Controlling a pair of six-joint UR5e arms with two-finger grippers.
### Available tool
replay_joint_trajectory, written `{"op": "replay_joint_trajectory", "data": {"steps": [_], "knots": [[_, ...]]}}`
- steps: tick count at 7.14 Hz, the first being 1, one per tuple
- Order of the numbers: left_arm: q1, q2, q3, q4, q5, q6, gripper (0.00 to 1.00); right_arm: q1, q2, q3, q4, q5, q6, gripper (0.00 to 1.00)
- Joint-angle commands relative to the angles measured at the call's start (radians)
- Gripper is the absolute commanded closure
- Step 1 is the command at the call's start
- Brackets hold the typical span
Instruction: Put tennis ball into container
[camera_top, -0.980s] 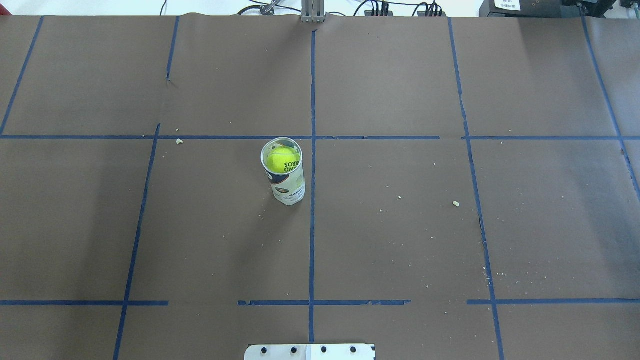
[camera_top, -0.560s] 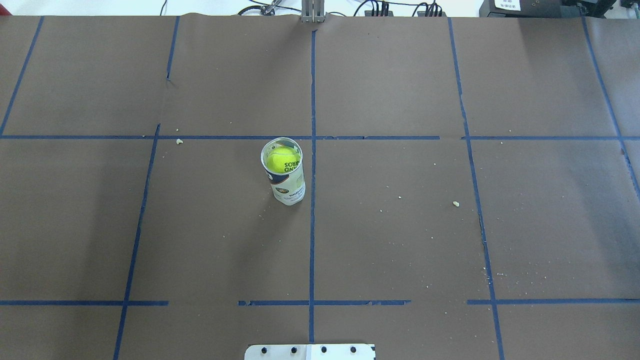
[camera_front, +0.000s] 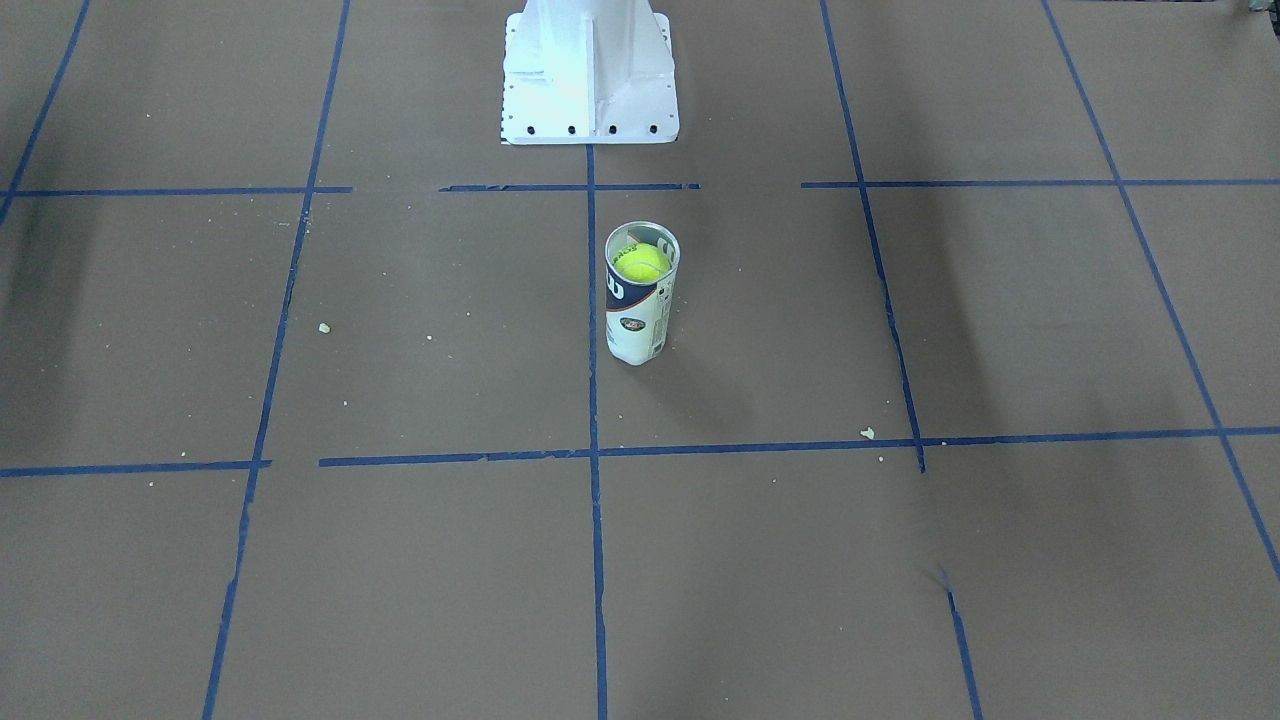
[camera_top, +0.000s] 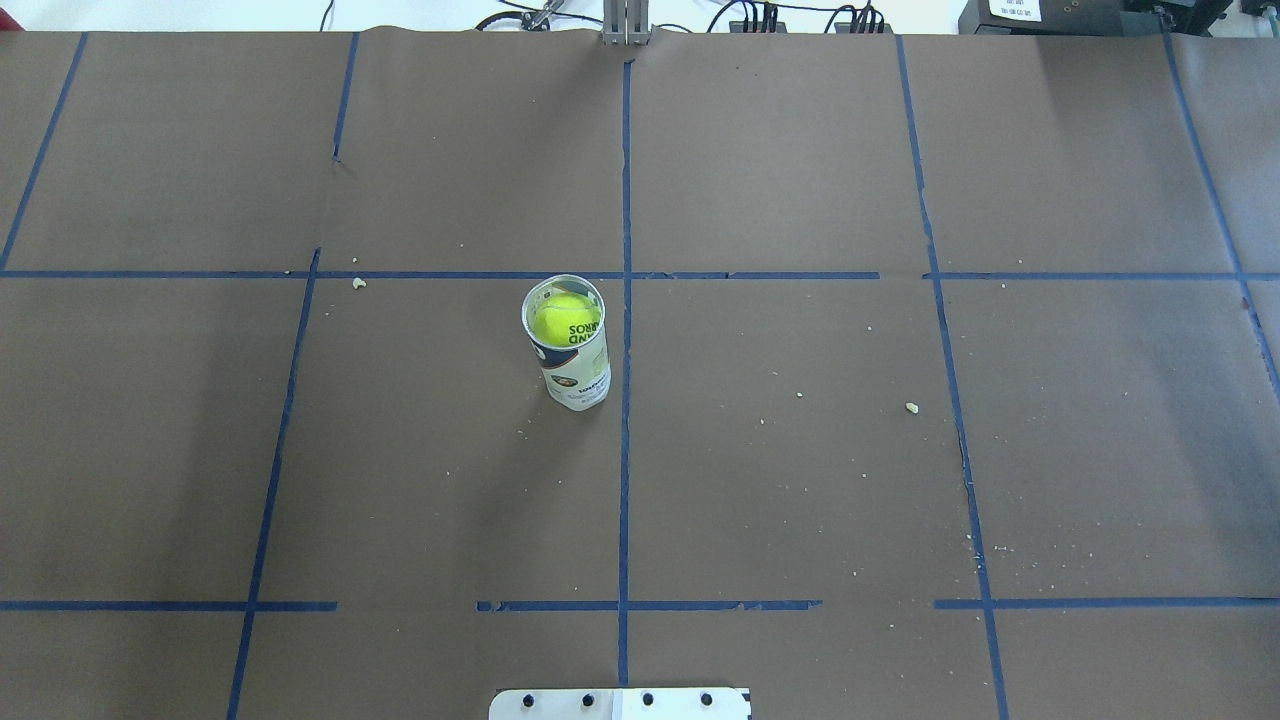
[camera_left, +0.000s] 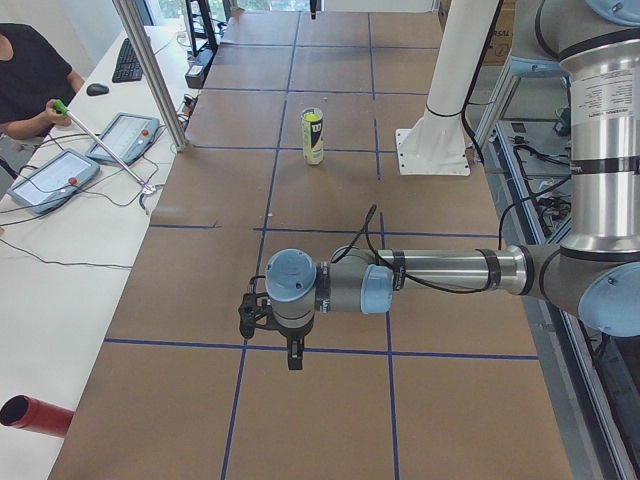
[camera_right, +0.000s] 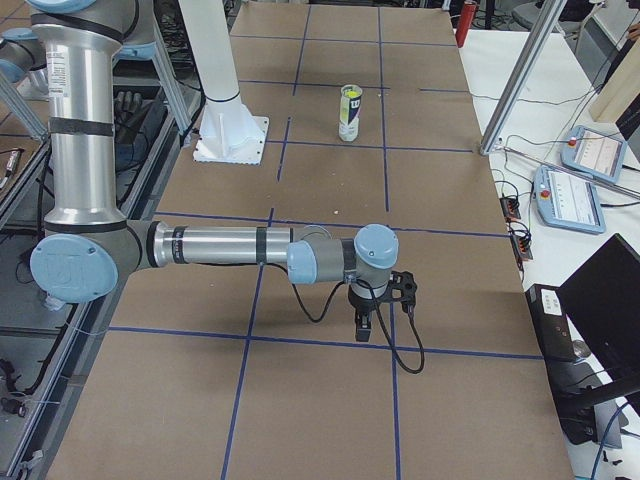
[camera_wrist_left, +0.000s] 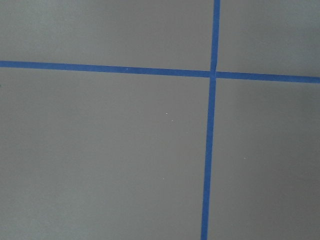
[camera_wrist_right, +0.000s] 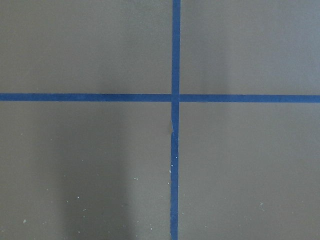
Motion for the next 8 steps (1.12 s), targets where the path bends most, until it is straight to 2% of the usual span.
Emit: {"op": "replay_joint_trajectory", "data": {"steps": [1,8], "knots": [[0.000,0.003,-0.010,0.010,-0.014,0.000,0.00,0.000,0.000,0.000,0.000,0.000,0.000,0.00],[0.001,-0.014,-0.009,0.007,-0.005,0.000,0.00,-0.002,0.000,0.000,0.000,0.000,0.000,0.00]]}}
